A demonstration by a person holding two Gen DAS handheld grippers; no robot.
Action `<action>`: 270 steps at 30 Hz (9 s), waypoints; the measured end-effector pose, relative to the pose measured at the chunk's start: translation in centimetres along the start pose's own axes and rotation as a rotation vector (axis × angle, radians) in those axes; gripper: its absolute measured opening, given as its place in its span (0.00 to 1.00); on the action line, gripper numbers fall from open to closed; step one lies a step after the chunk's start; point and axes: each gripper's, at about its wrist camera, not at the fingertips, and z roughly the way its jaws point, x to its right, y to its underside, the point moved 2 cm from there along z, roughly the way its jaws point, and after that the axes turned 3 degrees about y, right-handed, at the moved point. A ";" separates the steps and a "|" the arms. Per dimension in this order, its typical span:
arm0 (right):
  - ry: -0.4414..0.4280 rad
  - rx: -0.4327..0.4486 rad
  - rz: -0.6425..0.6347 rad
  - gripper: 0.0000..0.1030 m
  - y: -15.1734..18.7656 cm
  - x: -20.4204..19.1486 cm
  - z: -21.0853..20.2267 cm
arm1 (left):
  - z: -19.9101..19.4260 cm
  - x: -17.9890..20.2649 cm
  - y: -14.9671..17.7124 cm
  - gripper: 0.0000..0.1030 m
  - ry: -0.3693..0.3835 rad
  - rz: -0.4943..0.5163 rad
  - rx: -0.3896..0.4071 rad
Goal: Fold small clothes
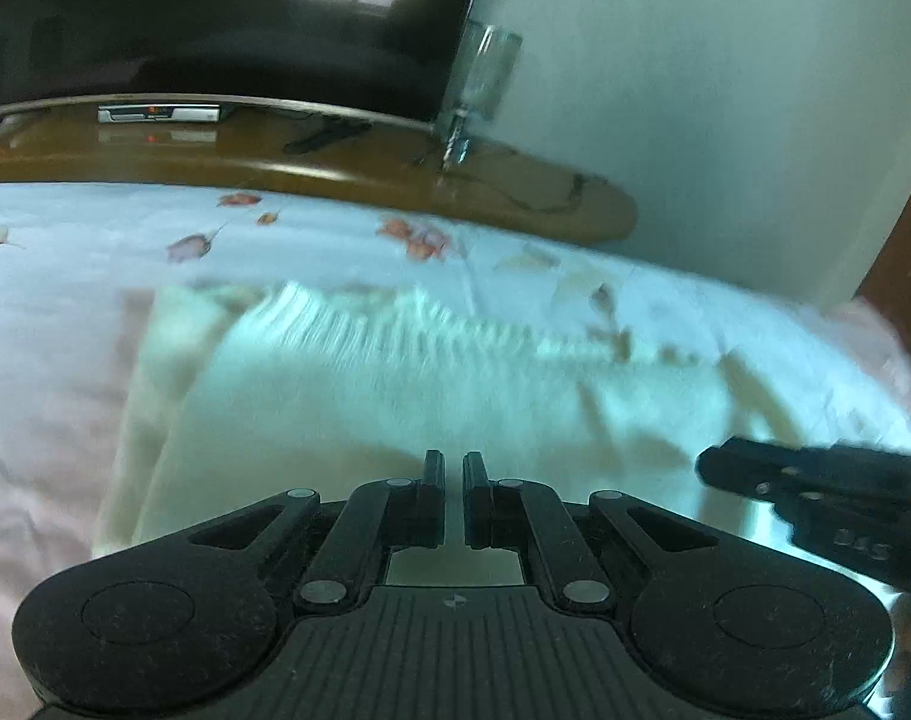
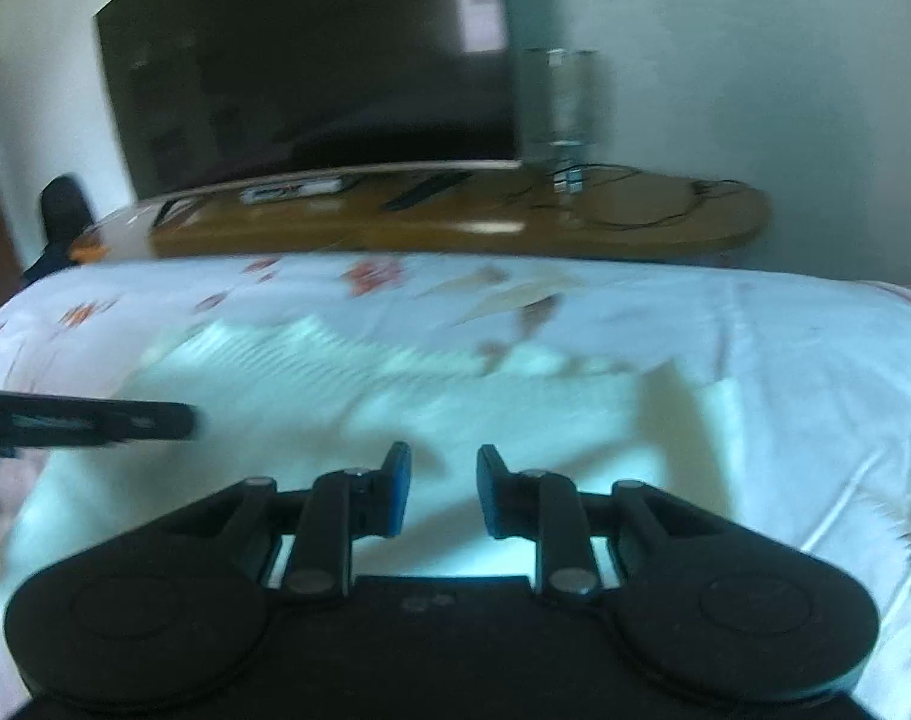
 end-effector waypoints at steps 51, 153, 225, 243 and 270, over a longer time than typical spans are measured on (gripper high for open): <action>-0.129 -0.032 -0.062 0.31 6.0 -6.1 -8.4 | -12.6 -3.5 10.6 0.04 -0.226 -0.458 -0.097; -0.192 -0.057 0.461 0.19 4.3 9.0 -2.7 | 1.2 7.3 0.6 0.84 -0.013 -0.118 -0.031; 0.112 -0.054 0.068 0.34 7.9 6.7 -9.3 | -0.5 9.1 2.3 0.84 -0.013 0.024 -0.095; 0.159 -0.095 0.101 0.16 10.6 3.6 -11.6 | -3.1 8.8 4.9 0.84 0.024 0.079 -0.134; 0.037 -0.081 0.419 0.71 3.5 11.6 -6.2 | 1.8 8.5 -1.2 0.84 0.005 -0.038 -0.148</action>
